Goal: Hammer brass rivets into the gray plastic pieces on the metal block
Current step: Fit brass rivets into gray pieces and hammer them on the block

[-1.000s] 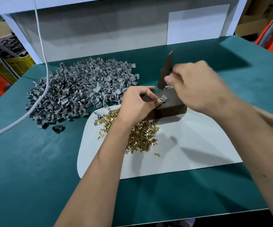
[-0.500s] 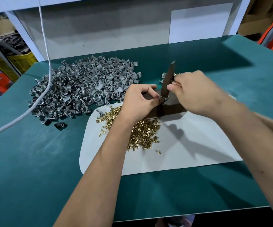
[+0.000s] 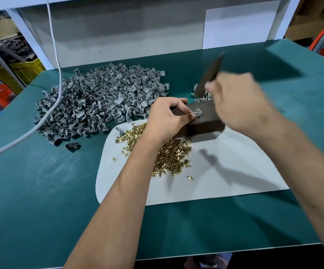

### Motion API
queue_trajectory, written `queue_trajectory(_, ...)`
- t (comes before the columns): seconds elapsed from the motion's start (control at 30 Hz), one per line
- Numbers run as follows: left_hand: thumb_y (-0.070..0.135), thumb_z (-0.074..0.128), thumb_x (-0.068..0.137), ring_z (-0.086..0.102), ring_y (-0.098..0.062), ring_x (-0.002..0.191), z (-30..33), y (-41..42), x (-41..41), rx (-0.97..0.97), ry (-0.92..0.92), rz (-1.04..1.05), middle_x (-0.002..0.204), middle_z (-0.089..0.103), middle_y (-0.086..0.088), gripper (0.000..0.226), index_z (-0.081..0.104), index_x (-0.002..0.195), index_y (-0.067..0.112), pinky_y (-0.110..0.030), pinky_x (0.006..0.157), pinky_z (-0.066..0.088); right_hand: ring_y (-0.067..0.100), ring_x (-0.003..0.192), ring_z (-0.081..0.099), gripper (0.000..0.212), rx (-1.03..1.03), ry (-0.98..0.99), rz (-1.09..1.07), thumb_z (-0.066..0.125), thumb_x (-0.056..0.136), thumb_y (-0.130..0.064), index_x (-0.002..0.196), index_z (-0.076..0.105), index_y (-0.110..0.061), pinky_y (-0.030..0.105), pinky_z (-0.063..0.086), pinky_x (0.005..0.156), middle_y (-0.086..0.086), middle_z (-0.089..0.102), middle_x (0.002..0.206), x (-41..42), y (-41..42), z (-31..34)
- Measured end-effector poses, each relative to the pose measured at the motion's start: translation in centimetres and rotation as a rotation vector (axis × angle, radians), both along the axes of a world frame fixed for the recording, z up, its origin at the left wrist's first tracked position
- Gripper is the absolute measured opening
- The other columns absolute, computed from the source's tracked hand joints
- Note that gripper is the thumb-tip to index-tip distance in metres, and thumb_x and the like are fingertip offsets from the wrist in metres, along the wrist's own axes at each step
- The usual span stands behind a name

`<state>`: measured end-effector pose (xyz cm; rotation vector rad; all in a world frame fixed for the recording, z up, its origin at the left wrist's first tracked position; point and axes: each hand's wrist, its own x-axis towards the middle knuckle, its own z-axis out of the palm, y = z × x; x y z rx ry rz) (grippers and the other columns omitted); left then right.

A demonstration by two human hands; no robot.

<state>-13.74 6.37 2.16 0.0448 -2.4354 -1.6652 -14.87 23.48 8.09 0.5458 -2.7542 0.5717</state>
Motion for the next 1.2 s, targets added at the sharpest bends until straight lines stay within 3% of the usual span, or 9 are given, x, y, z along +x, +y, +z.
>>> queue_trajectory(0.13, 0.005, 0.087, 0.077, 0.069, -0.014, 0.111, 0.1, -0.1, 0.1, -0.004, 0.004, -0.002, 0.122, 0.071, -0.009, 0.011, 0.076, 0.076, 0.007, -0.038, 0.106, 0.051, 0.041, 0.081, 0.056, 0.038, 0.236, -0.164, -0.001, 0.045, 0.106, -0.040, 0.073, 0.042, -0.021, 0.043, 0.049, 0.071, 0.011, 0.058, 0.081, -0.5, 0.3, 0.5)
queue_trajectory(0.2, 0.007, 0.087, 0.077, 0.068, -0.014, 0.112, 0.1, -0.1, 0.1, -0.016, -0.005, -0.004, 0.122, 0.071, -0.007, 0.010, 0.077, 0.078, 0.006, -0.039, 0.105, 0.052, 0.039, 0.070, 0.049, 0.037, 0.182, -0.054, -0.049, 0.044, 0.103, -0.044, 0.073, 0.043, -0.023, 0.039, 0.042, 0.064, 0.004, 0.047, 0.068, -0.7, 0.7, 1.2)
queue_trajectory(0.27, 0.007, 0.087, 0.077, 0.068, -0.015, 0.113, 0.0, -0.1, -0.1, -0.012, -0.004, -0.003, 0.122, 0.071, -0.007, 0.010, 0.077, 0.078, 0.007, -0.040, 0.106, 0.052, 0.039, 0.069, 0.049, 0.032, 0.019, 0.040, -0.041, 0.042, 0.104, -0.042, 0.081, 0.045, -0.020, 0.040, 0.044, 0.064, 0.010, 0.052, 0.072, -0.2, 0.4, 0.8)
queue_trajectory(0.37, 0.004, 0.087, 0.076, 0.069, -0.019, 0.113, 0.1, -0.2, 0.0, 0.011, -0.004, -0.023, 0.122, 0.071, -0.009, 0.012, 0.076, 0.074, 0.009, -0.042, 0.106, 0.052, 0.038, 0.079, 0.052, 0.021, 0.150, -0.106, 0.039, 0.042, 0.107, -0.038, 0.091, 0.048, -0.026, 0.044, 0.049, 0.073, 0.013, 0.061, 0.090, 0.4, -0.6, -0.6)
queue_trajectory(0.47, 0.004, 0.087, 0.077, 0.068, -0.018, 0.114, 0.2, 0.0, 0.3, 0.005, -0.011, -0.011, 0.123, 0.071, -0.009, 0.011, 0.076, 0.077, 0.008, -0.040, 0.107, 0.050, 0.037, 0.073, 0.050, 0.025, 0.236, -0.110, 0.012, 0.046, 0.104, -0.042, 0.086, 0.052, -0.026, 0.038, 0.041, 0.066, 0.009, 0.054, 0.082, -0.4, -0.3, 0.9)
queue_trajectory(0.6, 0.007, 0.087, 0.077, 0.067, -0.012, 0.113, 0.1, -0.1, 0.0, -0.019, 0.007, 0.006, 0.121, 0.072, -0.005, 0.015, 0.075, 0.073, 0.015, -0.038, 0.108, 0.049, 0.039, 0.068, 0.051, 0.027, -0.001, 0.087, -0.027, 0.040, 0.101, -0.043, 0.089, 0.053, -0.023, 0.038, 0.042, 0.063, 0.009, 0.055, 0.075, -0.3, -0.5, 0.9)
queue_trajectory(0.83, 0.000, 0.085, 0.077, 0.068, -0.020, 0.115, -0.1, -0.1, 0.1, -0.019, 0.021, -0.015, 0.124, 0.071, -0.011, 0.015, 0.074, 0.074, 0.010, -0.042, 0.107, 0.050, 0.034, 0.078, 0.049, 0.020, 0.165, -0.105, 0.010, 0.045, 0.105, -0.038, 0.089, 0.050, -0.026, 0.038, 0.042, 0.069, 0.006, 0.054, 0.084, -0.4, -0.9, -0.5)
queue_trajectory(1.0, 0.009, 0.085, 0.079, 0.066, -0.010, 0.115, 0.1, -0.2, 0.2, -0.065, 0.023, 0.002, 0.125, 0.071, -0.005, 0.009, 0.078, 0.077, 0.013, -0.035, 0.108, 0.048, 0.041, 0.081, 0.057, 0.035, 0.007, -0.130, -0.080, 0.050, 0.102, -0.041, 0.075, 0.050, -0.018, 0.043, 0.052, 0.074, 0.012, 0.061, 0.082, -0.6, 0.3, -0.4)
queue_trajectory(1.2, 0.008, 0.077, 0.086, 0.065, -0.009, 0.117, 0.2, -0.3, 0.5, 0.060, -0.029, -0.018, 0.126, 0.070, -0.004, 0.007, 0.080, 0.081, 0.011, -0.042, 0.111, 0.047, 0.044, 0.080, 0.055, 0.032, -0.089, -0.066, -0.276, 0.056, 0.099, -0.034, 0.077, 0.053, -0.011, 0.039, 0.044, 0.069, 0.022, 0.060, 0.080, -1.6, 3.4, -1.6)
